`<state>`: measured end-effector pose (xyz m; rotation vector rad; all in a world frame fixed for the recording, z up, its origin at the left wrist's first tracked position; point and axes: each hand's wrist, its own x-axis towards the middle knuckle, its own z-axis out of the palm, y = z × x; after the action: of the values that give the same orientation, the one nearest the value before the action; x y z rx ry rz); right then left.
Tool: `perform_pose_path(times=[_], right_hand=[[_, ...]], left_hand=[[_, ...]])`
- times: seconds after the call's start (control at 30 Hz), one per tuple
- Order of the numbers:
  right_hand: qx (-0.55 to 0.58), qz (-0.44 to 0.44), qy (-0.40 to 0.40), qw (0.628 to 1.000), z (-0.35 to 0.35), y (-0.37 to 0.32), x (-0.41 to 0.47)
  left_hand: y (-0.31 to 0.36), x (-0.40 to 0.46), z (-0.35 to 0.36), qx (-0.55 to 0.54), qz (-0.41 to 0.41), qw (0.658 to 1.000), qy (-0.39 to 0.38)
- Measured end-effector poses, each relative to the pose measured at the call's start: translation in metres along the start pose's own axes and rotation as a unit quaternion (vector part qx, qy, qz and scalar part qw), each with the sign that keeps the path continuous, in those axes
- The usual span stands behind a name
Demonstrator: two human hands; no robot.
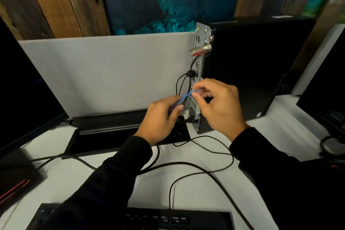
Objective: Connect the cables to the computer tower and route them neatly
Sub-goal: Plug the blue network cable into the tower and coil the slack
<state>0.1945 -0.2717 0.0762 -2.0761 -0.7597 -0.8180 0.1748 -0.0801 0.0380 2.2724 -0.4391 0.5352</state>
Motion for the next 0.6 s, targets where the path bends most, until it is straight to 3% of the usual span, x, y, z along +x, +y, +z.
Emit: perform_pose_path(times=[0.13, 0.23, 0.3, 0.5, 0.6], right_hand=[[0.013, -0.008, 0.009, 1.000, 0.003, 0.000, 0.003], [0.023, -0.013, 0.029, 0.999, 0.001, 0.000, 0.010], [0.008, -0.025, 0.046, 0.999, -0.003, 0.000, 0.012], [-0.097, -0.055, 0.171, 0.979, -0.028, -0.003, 0.040], [-0.157, -0.065, 0.185, 0.968, -0.039, -0.006, 0.067]], left_hand=[[0.019, 0.019, 0.000, -0.001, 0.072, 0.996, 0.054], [0.023, 0.027, 0.001, -0.127, 0.034, 0.990, 0.057], [0.020, 0.031, 0.000, -0.149, -0.004, 0.985, 0.084], [0.015, 0.046, 0.002, -0.037, -0.033, 0.991, 0.122], [0.019, 0.054, 0.004, 0.033, -0.017, 0.989, 0.145]])
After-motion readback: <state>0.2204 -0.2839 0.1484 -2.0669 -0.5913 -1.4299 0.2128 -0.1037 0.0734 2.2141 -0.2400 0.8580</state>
